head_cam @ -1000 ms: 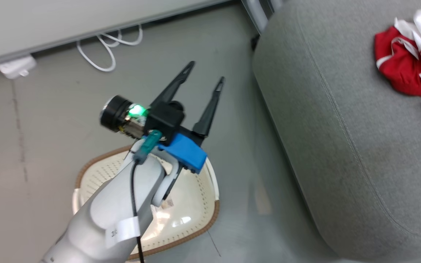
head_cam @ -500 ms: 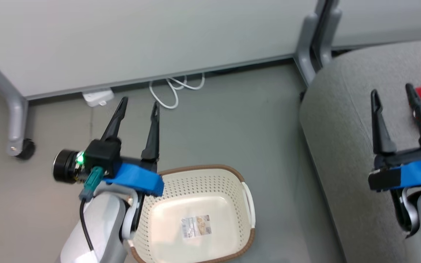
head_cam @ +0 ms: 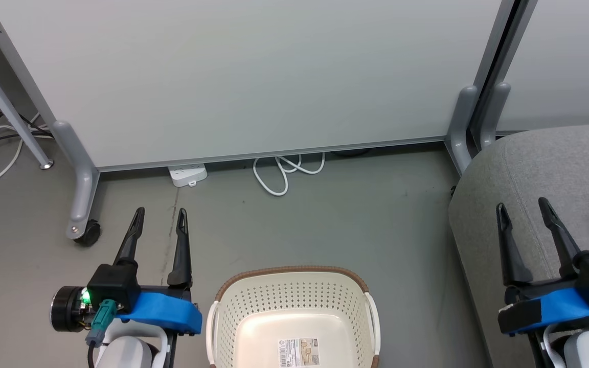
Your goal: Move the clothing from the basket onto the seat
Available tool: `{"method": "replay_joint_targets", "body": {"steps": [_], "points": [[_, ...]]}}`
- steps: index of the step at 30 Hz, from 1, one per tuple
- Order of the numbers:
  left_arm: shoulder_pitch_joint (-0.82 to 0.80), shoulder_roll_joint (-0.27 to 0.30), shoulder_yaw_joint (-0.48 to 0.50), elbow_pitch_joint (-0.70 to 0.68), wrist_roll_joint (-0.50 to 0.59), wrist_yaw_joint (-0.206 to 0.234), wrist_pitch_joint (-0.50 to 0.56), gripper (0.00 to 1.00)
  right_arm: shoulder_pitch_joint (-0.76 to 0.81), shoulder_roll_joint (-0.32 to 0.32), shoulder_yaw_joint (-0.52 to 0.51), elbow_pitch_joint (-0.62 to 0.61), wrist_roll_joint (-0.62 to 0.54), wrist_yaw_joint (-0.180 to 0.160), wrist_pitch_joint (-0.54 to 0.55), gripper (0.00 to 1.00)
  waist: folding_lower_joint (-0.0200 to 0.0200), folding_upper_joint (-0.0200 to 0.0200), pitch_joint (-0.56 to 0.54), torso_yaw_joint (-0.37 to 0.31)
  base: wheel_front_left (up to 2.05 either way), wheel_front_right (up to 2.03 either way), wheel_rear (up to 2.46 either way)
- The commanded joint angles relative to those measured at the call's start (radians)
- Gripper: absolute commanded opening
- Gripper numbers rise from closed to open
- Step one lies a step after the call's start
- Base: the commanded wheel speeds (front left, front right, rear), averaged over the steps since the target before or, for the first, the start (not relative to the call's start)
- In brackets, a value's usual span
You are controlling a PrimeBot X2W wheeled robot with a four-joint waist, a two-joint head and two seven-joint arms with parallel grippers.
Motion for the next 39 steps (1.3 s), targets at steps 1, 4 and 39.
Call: {"method": "replay_joint_targets", "body": {"steps": [1, 4, 39], "points": [[0.021, -0.011, 0.019, -0.013, 0.014, -0.015, -0.002, 1.0, 0.03, 0.011, -0.001, 0.001, 0.007, 0.0, -0.003, 1.0, 0.0001, 0.0, -0.012, 0.007, 0.0, 0.0, 0.0], [0.048, -0.022, 0.044, -0.026, 0.033, -0.03, -0.002, 1.0, 0.054, 0.022, -0.004, 0.0, 0.007, 0.0, -0.003, 1.0, 0.0001, 0.0, -0.02, 0.011, 0.0, 0.0, 0.0], [0.124, -0.061, 0.126, 0.01, 0.084, -0.086, 0.005, 0.0, 0.112, 0.057, -0.016, 0.045, 0.008, 0.0, 0.004, 0.0, 0.0001, 0.0, -0.046, 0.038, 0.0, 0.0, 0.0]]}}
